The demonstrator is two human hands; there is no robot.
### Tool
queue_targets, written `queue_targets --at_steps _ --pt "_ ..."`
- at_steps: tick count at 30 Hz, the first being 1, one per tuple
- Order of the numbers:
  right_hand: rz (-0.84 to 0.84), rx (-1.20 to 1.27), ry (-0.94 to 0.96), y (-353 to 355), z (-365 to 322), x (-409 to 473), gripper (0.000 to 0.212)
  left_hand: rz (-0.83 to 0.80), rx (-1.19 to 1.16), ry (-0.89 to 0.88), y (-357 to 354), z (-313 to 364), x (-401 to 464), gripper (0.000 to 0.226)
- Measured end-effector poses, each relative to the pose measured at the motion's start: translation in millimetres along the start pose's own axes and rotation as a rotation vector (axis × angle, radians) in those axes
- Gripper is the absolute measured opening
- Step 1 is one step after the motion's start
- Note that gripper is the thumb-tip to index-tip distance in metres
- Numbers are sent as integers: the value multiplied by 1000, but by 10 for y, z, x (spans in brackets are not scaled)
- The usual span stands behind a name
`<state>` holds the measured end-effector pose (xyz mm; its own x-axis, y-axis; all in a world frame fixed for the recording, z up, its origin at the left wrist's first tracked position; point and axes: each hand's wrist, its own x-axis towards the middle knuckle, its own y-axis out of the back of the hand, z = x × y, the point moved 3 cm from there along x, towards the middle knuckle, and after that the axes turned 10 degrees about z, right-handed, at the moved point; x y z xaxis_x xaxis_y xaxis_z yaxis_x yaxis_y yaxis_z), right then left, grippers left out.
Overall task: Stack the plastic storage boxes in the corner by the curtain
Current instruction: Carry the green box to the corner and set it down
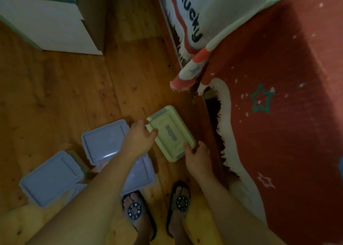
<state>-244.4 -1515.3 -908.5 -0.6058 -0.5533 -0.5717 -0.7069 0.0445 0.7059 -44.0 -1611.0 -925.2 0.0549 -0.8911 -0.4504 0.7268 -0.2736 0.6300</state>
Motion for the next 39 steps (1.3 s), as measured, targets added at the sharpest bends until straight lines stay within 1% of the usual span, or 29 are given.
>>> queue_targets --at_steps 3,8,13,16,20,23,25,29,32,36,39 --pt "-25 11 -57 -218 221 260 80 35 27 -43 -266 -123 212 58" --pt "-54 103 -91 -536 532 540 60 0 145 -145 -675 -276 512 67" --pt "-87 175 -154 -892 786 836 63 -67 263 -246 -996 -397 863 76" --pt "-80 135 -210 -1082 985 972 67 -87 334 -287 -1150 -535 1067 78" --pt "-63 181 -286 -1288 1198 1144 61 -133 440 -271 -1373 -727 1280 87" --pt "-93 242 -319 -1445 1289 1254 57 -151 548 -320 -1560 -849 1408 92" --pt "-96 287 -342 -1518 1314 1305 58 -163 580 -330 -1665 -920 1458 93" --pt "-88 399 -412 -1620 1414 1400 57 -169 563 -328 -1829 -983 1554 92" --pt "-97 405 -401 -1605 1470 1454 51 -126 482 -324 -1847 -976 1595 88" --pt "-69 356 -344 -1458 1454 1467 51 -79 303 -231 -1730 -1027 1529 79" --pt "-68 330 -257 -1301 1338 1404 50 -28 301 -181 -1536 -1064 1399 79"
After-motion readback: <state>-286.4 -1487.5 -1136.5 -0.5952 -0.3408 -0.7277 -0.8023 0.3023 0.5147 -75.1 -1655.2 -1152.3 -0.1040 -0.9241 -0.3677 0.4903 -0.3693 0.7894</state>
